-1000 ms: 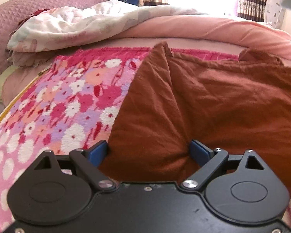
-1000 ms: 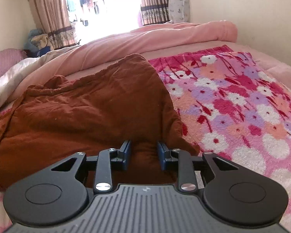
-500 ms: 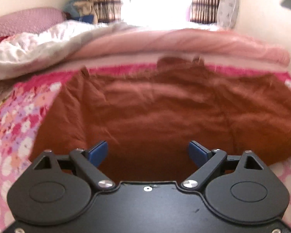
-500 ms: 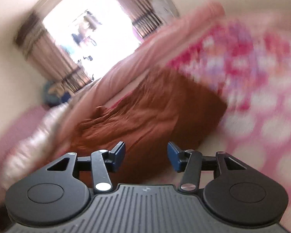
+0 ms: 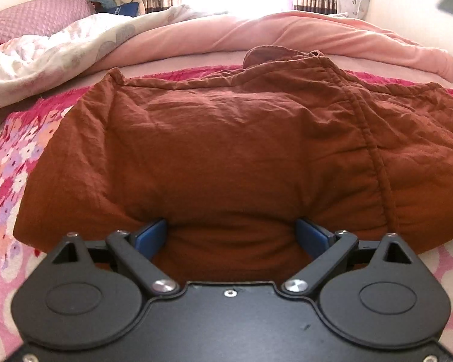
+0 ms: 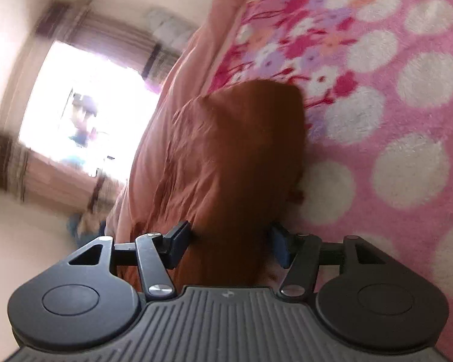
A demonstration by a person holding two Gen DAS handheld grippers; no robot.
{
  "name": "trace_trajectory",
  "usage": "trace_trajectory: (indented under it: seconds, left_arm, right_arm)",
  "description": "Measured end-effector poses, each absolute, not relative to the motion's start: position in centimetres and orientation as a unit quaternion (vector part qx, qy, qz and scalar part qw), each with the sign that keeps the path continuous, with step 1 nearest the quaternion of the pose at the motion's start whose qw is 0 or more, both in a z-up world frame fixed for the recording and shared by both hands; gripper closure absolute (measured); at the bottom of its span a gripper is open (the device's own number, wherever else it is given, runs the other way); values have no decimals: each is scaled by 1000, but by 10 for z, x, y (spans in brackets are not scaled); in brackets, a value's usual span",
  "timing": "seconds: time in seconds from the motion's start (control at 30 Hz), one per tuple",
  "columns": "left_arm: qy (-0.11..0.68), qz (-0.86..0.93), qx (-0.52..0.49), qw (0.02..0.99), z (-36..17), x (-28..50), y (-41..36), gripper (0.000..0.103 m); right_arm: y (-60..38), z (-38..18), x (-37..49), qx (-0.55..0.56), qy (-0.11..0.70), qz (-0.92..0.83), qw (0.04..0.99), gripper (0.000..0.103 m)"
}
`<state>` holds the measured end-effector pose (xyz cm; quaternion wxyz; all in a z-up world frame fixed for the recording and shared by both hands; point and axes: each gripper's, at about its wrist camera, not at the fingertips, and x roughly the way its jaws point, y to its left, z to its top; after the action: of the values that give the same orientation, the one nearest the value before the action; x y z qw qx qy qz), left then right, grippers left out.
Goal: Fold large clothes
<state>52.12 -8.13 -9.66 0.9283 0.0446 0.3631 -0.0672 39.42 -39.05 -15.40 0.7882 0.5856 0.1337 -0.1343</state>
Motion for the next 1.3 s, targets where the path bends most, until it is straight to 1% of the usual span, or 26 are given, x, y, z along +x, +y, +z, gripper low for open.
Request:
trace_trajectory:
  seconds: [0.03, 0.1, 0.13, 0.2, 0.23, 0.3, 0.4, 0.47, 0.57, 0.6, 0.67, 0.73, 0.9, 1.03, 1.17, 1.3]
  left_arm:
    - [363, -68, 45, 928, -96, 521, -82, 6]
    - [364, -71, 41, 928, -96, 520, -80, 6]
    - [365, -73, 39, 927, -96, 521, -79, 6]
    - [367, -76, 35, 927, -94, 521, -77, 6]
    - [367, -79, 31, 926, -92, 522, -75, 6]
    - [363, -83, 29, 928, -80, 522, -68, 7]
    - [324, -40, 36, 944, -51, 517, -41, 8]
    - [325, -3, 32, 945, -45, 527, -18, 9]
    - [379, 31, 9, 925, -64, 555, 13, 9]
    - [389, 31, 8, 920, -73, 562, 18, 7]
    - [387, 26, 25, 921, -88, 568, 18, 5]
    - [377, 30, 37, 925, -91, 568, 12, 5]
    - [382, 30, 16, 924, -89, 570, 17, 5]
    - [383, 38, -6, 923, -87, 570, 19, 5]
    - [389, 29, 3, 921, -86, 575, 19, 5]
    - [391, 11, -25, 920, -82, 575, 34, 6]
  right_arm:
    - [-393, -156, 398, 585, 133, -139, 788, 38]
    - [-392, -157, 404, 574, 131, -151, 794, 40]
    - [-390, -156, 409, 561, 136, -159, 801, 51]
    - [-387, -153, 415, 540, 136, -165, 814, 64]
    - [-385, -149, 417, 525, 136, -168, 823, 69]
    - [-380, -139, 415, 494, 136, -170, 842, 73]
    - [-368, -115, 415, 423, 139, -171, 879, 75]
    - [-362, -103, 411, 384, 131, -164, 899, 76]
    - [-351, -91, 411, 343, 121, -158, 918, 76]
    - [-347, -87, 411, 326, 117, -157, 925, 76]
    - [-338, -79, 414, 297, 112, -154, 936, 76]
    - [-327, -69, 417, 264, 103, -148, 948, 76]
    - [-281, -36, 423, 171, 79, -113, 976, 76]
    - [-241, -20, 430, 123, 68, -52, 989, 77]
    - [-209, -23, 436, 111, 74, 50, 990, 76]
    - [-180, -33, 448, 83, 117, 149, 978, 76]
